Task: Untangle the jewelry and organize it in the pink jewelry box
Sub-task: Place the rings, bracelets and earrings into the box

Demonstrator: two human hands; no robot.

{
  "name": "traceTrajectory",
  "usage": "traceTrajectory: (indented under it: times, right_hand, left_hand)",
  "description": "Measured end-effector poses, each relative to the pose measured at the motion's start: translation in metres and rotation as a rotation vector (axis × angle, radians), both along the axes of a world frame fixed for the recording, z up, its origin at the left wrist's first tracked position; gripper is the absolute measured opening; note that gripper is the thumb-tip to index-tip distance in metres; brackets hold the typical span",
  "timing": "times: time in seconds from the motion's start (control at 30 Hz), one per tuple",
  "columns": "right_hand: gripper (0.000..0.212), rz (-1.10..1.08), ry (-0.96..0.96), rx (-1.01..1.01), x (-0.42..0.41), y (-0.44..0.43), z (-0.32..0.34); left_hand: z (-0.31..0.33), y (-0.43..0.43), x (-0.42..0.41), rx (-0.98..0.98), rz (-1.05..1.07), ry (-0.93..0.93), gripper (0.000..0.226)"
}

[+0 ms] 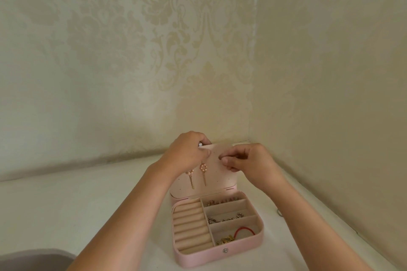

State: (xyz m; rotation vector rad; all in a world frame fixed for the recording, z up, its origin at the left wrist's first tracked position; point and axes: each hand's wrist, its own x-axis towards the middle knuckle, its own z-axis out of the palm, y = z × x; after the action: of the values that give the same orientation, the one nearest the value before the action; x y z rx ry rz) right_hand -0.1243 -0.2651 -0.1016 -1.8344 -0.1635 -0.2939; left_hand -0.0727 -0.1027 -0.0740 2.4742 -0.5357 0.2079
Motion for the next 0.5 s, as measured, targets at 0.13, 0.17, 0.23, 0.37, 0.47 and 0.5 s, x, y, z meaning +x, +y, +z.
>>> traceTrajectory:
  times: [0.13, 0.17, 0.23, 0.37, 0.47, 0.5]
  right_hand:
    - [0.011, -0.093, -0.006, -0.090, -0.0029, -0.0017, -0.0006]
    - [0.011, -0.106, -0.012, -0.103, -0.0030, -0.0021, -0.0005]
    - [0.010, -0.115, -0.031, -0.154, -0.0027, -0.0031, -0.0002]
    - [0.010, -0.059, -0.086, -0.289, -0.0021, -0.0035, -0.0006]
    - [0.016, -0.024, -0.074, -0.265, -0.0010, -0.0038, -0.0031]
    - [0.018, -0.017, -0.063, -0.257, -0.0003, -0.0037, -0.0041]
  left_hand:
    - [-0.0002, -0.0012, 0.0009, 0.085, -0.026, 0.004, 0.016]
    - [-0.0005, -0.0011, 0.0015, 0.096, -0.026, 0.003, 0.018]
    - [-0.0011, -0.0009, 0.0020, 0.106, -0.022, -0.005, 0.019]
    - [-0.0028, -0.0006, 0.0013, 0.060, -0.011, 0.004, 0.009]
    - [-0.0034, -0.0012, 0.0017, 0.058, -0.005, 0.003, 0.007]
    - [-0.0033, -0.0014, 0.0019, 0.056, -0.004, 0.007, 0.007]
